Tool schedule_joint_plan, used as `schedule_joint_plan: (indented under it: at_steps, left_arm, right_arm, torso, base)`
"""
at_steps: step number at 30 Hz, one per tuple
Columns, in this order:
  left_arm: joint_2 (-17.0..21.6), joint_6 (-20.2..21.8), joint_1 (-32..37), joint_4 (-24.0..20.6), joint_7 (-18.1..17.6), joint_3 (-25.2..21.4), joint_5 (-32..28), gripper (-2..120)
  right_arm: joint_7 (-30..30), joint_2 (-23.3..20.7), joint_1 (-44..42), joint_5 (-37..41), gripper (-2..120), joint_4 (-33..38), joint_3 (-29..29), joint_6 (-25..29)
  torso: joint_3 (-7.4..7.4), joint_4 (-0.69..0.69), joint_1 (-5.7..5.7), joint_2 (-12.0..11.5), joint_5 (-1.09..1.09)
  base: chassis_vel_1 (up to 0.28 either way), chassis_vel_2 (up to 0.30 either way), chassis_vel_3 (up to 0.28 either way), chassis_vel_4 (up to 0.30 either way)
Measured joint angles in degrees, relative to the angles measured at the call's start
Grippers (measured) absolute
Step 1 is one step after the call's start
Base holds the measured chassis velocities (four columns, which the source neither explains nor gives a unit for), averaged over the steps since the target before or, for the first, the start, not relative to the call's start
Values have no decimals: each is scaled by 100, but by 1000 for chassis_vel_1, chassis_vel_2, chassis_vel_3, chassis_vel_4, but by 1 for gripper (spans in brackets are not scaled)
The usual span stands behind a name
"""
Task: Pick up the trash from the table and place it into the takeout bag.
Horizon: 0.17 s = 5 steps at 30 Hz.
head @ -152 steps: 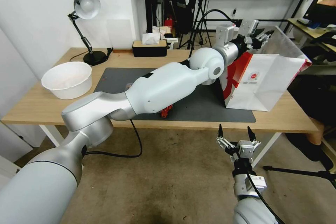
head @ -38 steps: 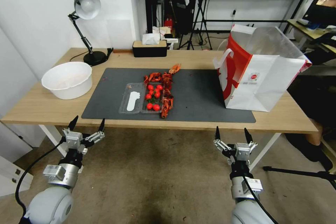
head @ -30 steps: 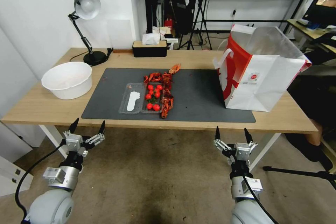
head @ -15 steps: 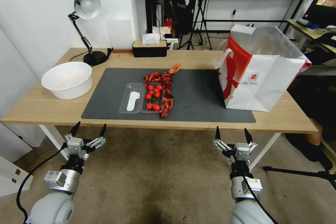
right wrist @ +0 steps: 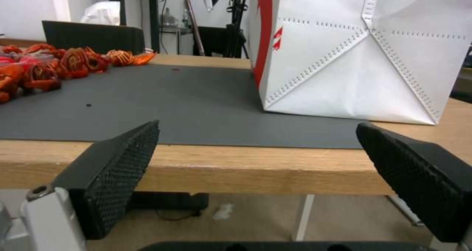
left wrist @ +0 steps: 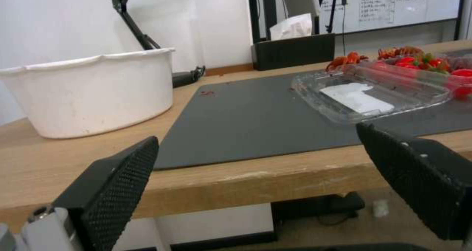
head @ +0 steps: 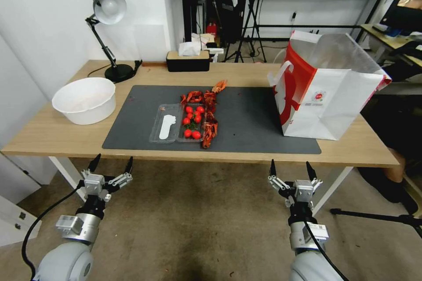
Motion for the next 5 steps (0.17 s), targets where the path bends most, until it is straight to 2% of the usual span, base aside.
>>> schedule_joint_plan:
  at_steps: [5]
  left_arm:
    - [0,-1,-1,1,0,-2,5,100]
  right_arm:
    - [-13,3,-6,4,100,-8,-5,23]
  torso:
    - [0,0,0,0,0]
  base:
    - [0,0,0,0]
